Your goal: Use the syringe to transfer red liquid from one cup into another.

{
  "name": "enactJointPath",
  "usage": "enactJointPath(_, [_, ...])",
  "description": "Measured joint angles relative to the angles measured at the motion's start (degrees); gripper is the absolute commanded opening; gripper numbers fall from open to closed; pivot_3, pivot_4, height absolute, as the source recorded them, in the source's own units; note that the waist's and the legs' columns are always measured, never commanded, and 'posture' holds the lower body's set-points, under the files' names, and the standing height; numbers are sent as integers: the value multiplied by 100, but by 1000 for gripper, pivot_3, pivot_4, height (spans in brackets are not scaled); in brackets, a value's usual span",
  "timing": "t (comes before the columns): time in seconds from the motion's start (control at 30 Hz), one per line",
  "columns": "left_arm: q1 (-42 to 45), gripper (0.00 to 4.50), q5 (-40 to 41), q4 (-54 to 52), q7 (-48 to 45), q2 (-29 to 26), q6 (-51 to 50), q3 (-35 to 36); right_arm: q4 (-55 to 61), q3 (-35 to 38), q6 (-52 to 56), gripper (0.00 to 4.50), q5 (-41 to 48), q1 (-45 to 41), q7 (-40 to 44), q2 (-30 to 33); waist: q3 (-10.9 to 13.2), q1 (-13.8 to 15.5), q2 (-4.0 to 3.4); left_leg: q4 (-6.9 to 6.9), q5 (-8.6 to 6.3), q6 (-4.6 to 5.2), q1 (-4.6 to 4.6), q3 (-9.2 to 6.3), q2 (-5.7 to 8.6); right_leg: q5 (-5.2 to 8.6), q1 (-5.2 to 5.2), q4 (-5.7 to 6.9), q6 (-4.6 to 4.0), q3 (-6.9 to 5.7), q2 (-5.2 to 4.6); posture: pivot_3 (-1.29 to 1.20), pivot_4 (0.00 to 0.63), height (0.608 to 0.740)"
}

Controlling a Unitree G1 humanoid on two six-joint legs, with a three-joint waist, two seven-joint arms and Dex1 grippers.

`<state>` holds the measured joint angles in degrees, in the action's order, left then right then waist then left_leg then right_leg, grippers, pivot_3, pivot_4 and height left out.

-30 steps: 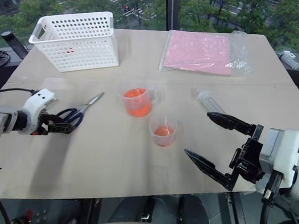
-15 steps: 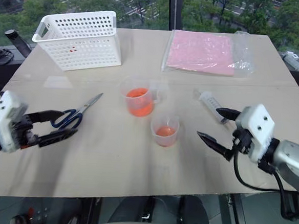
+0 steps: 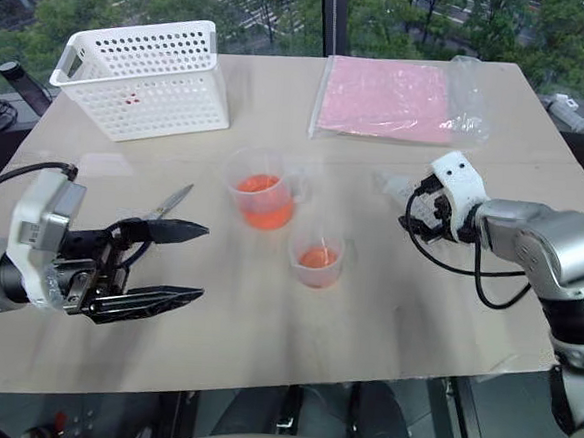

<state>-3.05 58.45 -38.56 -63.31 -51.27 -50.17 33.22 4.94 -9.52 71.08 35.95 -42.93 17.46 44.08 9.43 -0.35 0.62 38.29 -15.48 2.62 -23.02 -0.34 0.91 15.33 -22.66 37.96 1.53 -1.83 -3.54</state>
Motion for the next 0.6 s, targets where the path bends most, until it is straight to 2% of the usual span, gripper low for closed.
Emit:
enactJointPath(0.27, [-700, 4455, -85, -221, 177, 9, 343, 48, -2216, -430, 157, 4500, -580, -1221, 927, -717, 5, -49, -8, -2, 0, 0, 6, 4, 1, 0, -3, 7, 0, 7, 4, 0, 150, 740])
enactJointPath(0.37, [-875, 4455, -63, -268, 278, 16, 388, 136, -2643, -657, 92, 4500, -838, -1558, 1235, -785, 5, -46, -9, -4, 0, 0, 5, 4, 1, 0, -5, 5, 0, 7, 2, 0, 150, 740])
enactJointPath(0.6, [-1348, 4455, 33, -578, 596, 83, 515, 237, -4167, -1456, -852, 4500, -1882, -2248, 2175, -1246, 6, -54, -11, -4, 0, 0, 6, 5, 2, -1, -5, 4, -1, 9, 0, 0, 150, 740])
